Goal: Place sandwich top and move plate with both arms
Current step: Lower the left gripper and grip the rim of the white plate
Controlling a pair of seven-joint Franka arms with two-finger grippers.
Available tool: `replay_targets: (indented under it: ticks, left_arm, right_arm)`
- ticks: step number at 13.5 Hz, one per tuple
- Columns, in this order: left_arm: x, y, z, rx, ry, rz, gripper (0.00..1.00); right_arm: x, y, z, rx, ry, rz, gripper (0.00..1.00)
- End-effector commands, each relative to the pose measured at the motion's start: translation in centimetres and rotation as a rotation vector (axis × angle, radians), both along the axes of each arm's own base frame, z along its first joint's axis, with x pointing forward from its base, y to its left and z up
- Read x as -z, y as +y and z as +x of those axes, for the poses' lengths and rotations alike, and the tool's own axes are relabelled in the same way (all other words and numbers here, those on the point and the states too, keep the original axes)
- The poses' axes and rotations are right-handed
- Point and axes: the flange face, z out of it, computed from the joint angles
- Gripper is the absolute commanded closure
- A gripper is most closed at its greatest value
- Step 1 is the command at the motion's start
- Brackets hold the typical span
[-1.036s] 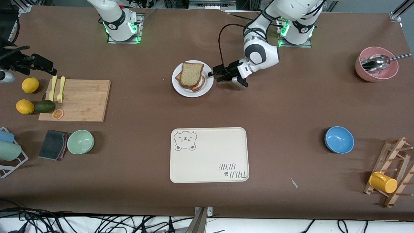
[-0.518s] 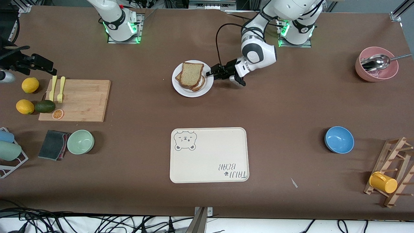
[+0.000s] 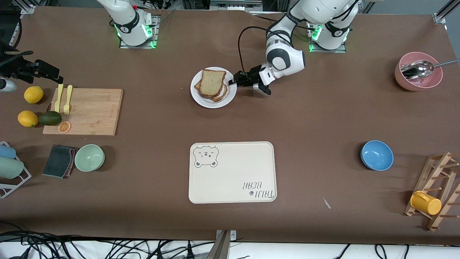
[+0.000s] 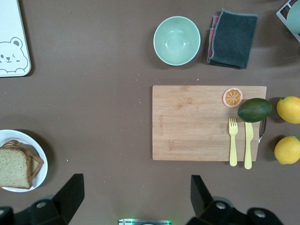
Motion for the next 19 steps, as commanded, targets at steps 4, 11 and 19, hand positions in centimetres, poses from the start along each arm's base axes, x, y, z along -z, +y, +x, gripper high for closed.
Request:
replay_targets:
  ticks: [4, 11, 19]
  left_arm:
    - [0.9, -0.4, 0.4, -0.005, -0.041, 0.004, 0.93]
    - [0.9, -0.2, 0.7, -0.012, -0.042, 0.002, 1.00]
    - [0.0, 1.6, 3.4, -0.070, -0.067, -0.015, 1.00]
  right_arm:
    - [-0.4, 0.0, -0.1, -0.005, 0.006, 0.003, 0.00]
    - [-0.5, 0.0, -0.1, -0.005, 0.004, 0.001, 0.00]
    - [-0.5, 0.0, -0.1, -0.005, 0.004, 0.003, 0.00]
